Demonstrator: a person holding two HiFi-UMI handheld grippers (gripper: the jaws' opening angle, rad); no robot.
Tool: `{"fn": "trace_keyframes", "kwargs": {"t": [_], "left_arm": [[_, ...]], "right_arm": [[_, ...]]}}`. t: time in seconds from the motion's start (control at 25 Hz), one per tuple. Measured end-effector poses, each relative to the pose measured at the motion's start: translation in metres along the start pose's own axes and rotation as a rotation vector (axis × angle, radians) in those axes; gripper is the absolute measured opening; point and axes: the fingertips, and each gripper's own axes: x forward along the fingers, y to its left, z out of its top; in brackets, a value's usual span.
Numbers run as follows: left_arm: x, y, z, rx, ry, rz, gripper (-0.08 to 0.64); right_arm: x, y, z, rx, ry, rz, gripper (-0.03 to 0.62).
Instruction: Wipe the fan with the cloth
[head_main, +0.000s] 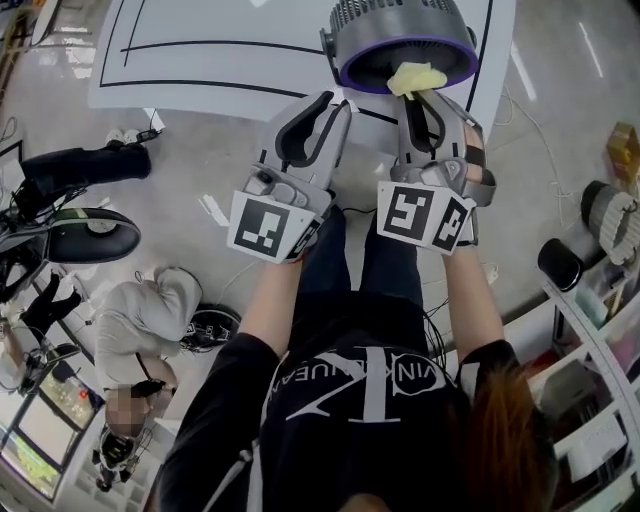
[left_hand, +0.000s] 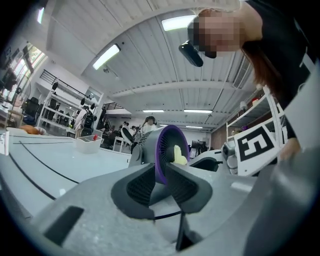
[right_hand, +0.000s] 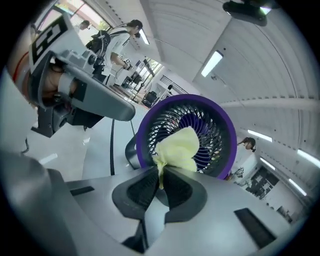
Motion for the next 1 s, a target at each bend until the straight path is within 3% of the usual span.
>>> {"fn": "trace_keyframes", "kwargs": {"t": [0.2, 0.32, 0.64, 1.0], "left_arm": [[-0.013, 0.013, -0.007, 0.0, 0.027, 0.023, 0.057], [-0.019, 0.019, -0.008, 0.009, 0.03, 0.033, 0.045], [-0.026, 0.019, -0.011, 0.004, 0.041, 0.035, 0.038], [-0.029, 0.017, -0.016, -0.007, 0.047, 0.058, 0.037]], "right_arm": [[0.003, 0.007, 0.011, 0.326, -0.044, 0.141, 0.026], [0.006, 0.008, 0.017, 0.441, -0.045, 0.188, 0.026], [0.002, 0.018, 0.036, 0.563, -0.058, 0.332, 0.028], [-0.001, 0.022, 0.059, 0.519, -0.111, 0.411, 0.029]]}}
